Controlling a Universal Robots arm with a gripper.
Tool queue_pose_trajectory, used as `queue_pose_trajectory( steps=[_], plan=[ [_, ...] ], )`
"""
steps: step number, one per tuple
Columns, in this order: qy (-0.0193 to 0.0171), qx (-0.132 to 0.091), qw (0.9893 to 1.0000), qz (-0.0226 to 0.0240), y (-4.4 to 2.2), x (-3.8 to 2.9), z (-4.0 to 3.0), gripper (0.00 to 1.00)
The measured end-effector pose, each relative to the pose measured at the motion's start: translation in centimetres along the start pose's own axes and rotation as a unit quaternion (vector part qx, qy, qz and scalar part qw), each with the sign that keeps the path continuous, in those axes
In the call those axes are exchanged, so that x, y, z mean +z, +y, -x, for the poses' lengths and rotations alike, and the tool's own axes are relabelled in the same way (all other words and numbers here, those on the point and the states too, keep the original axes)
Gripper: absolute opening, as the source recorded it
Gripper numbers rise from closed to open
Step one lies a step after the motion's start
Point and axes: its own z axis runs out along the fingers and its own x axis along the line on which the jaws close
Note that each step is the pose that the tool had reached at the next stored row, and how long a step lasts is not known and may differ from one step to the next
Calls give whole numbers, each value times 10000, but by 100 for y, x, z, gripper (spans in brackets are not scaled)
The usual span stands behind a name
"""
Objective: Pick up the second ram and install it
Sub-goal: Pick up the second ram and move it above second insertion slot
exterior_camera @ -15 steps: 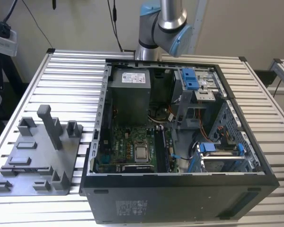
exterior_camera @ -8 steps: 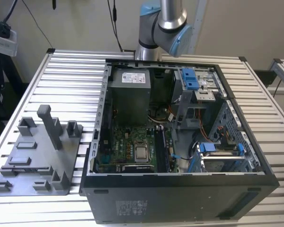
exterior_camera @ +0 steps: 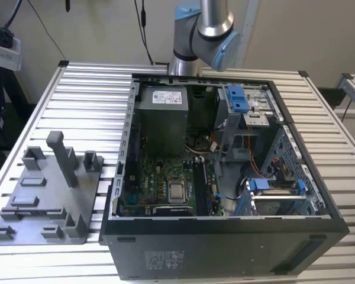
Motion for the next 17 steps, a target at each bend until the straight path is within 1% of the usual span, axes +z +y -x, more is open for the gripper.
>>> queue_pose_trajectory(
  steps=[7, 13, 17],
  plan=[
    [-2, 37, 10000, -2, 2, 40, 6, 42],
    [-10, 228, 9997, -19, 16, 128, 6, 42],
    [-15, 330, 9995, -30, 51, 191, 4, 42]
  ],
)
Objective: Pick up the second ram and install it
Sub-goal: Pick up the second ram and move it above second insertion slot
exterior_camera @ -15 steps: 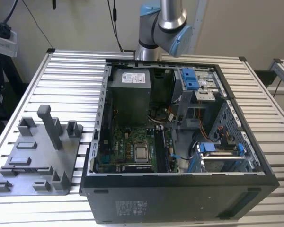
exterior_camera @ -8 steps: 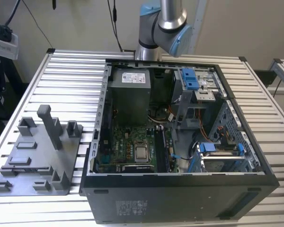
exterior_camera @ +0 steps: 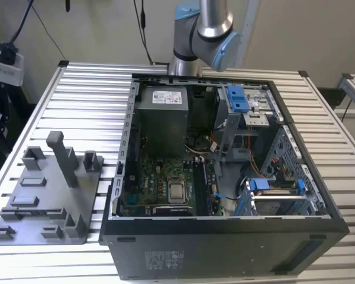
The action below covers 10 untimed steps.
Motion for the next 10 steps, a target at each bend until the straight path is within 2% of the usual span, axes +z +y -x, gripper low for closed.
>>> queue_pose_trajectory(
  steps=[10],
  plan=[
    [-7, 95, 10000, -21, 42, 82, -6, 42]
  ],
)
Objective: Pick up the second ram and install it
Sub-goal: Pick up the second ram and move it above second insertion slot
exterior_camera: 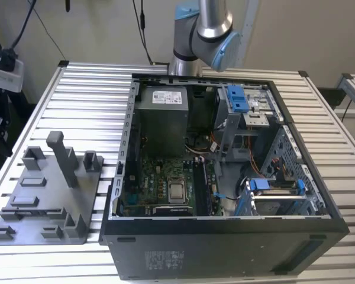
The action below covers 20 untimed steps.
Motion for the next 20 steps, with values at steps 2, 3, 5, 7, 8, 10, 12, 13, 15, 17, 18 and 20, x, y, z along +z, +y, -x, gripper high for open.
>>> queue_pose_trajectory(
  steps=[2, 3, 5, 7, 8, 10, 12, 13, 15, 17, 18, 20],
  plan=[
    [-1, 12, 10000, -2, 5, 9, -1, 42],
    [-1, 17, 10000, -3, 7, 13, -1, 42],
    [-2, 29, 10000, -4, 12, 20, -1, 42],
    [-3, 41, 10000, -7, 17, 26, -2, 42],
    [-3, 47, 10000, -7, 20, 28, -2, 42],
    [-3, 58, 10000, -9, 24, 34, -3, 42],
    [-4, 60, 10000, -13, 25, 40, -3, 42],
    [-5, 61, 10000, -18, 26, 45, -3, 42],
    [-6, 61, 10000, -24, 26, 52, -3, 42],
    [-7, 61, 10000, -29, 26, 58, -3, 42],
    [-7, 61, 10000, -31, 26, 62, -3, 42],
    [-10, 61, 10000, -41, 25, 75, -3, 42]
  ],
)
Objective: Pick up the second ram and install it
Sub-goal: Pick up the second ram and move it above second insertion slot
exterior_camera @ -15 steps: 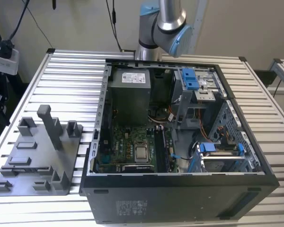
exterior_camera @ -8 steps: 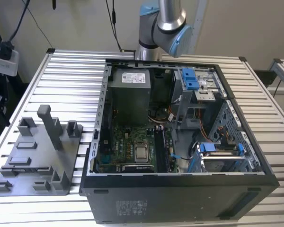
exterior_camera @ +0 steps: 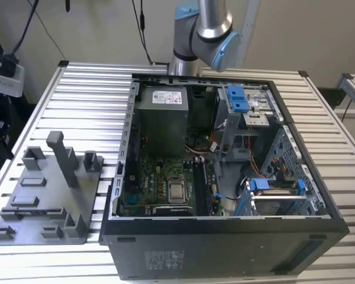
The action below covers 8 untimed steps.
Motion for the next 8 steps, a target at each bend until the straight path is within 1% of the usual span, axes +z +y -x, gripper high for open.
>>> queue_pose_trajectory(
  steps=[8],
  plan=[
    [-19, 1, 9999, -107, 1, 80, 0, 42]
  ],
)
